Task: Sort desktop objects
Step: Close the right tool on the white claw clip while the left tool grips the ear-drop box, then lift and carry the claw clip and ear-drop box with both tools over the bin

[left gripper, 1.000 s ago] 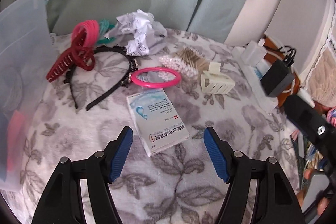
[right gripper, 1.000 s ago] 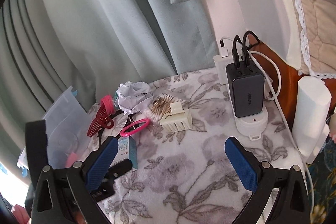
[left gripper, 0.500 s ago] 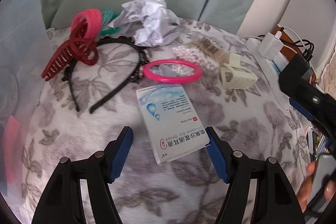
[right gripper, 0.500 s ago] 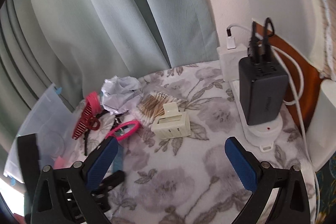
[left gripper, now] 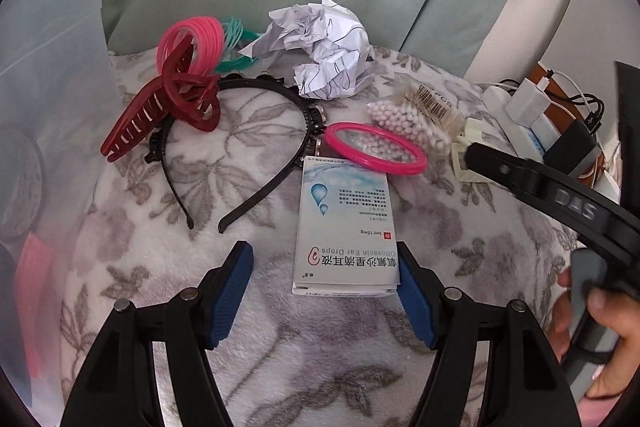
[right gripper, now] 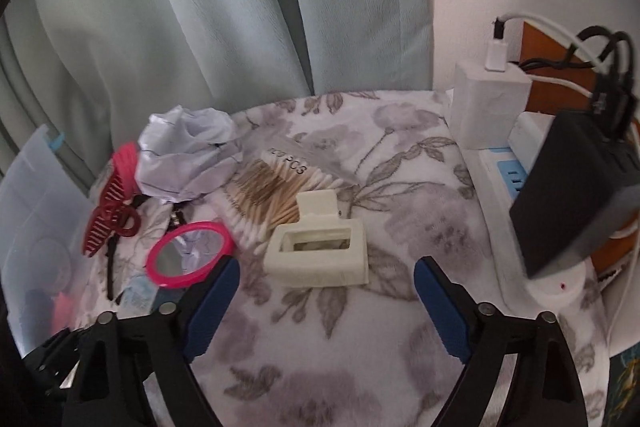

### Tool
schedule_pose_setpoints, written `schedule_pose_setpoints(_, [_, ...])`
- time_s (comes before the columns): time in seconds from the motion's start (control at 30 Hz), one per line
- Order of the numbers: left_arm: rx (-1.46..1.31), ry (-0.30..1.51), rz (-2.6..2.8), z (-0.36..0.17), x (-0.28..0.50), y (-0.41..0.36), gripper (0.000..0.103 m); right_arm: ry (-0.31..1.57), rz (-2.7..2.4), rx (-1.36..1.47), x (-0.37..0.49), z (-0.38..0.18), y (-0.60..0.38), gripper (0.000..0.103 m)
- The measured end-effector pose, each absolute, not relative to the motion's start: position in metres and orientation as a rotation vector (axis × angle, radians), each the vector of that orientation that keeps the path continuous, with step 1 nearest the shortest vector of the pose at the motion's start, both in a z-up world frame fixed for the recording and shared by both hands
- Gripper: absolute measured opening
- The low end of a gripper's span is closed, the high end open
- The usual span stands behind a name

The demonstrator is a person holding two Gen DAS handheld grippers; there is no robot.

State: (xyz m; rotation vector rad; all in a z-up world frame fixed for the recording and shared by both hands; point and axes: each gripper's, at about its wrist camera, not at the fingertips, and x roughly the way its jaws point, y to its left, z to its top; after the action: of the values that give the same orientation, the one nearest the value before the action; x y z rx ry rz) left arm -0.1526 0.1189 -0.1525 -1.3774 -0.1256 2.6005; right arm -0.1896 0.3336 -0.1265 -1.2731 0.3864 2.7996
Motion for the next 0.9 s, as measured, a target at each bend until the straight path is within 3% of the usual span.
schedule_pose_setpoints(0.3, [-1.344,-0.117,2.585,-0.153,-0.157,0.113,0.071,0.363,2.790,-1.287,-0.197,-0.131,0.334,0.082])
schedule_pose_setpoints(0.53, [-1.340,-0.118,2.592,-0.153,-0.157,0.112,0.068,0.383,2.810,-1.300,-0.239,-0.156,0.321,0.058])
schedule_pose_setpoints(0.73, [-1.346,-0.127,2.600,-0.152,-0.153,0.109,0.054,0.416,2.829,-1.306,-0.248,-0.163,0.315,0.054])
schedule_pose_setpoints(0.9, [-1.350,-0.143,2.599,-0.151,-0.146,0.108,0.052,0.445,2.835,-1.299,-0.252,-0.167,0.311,0.054])
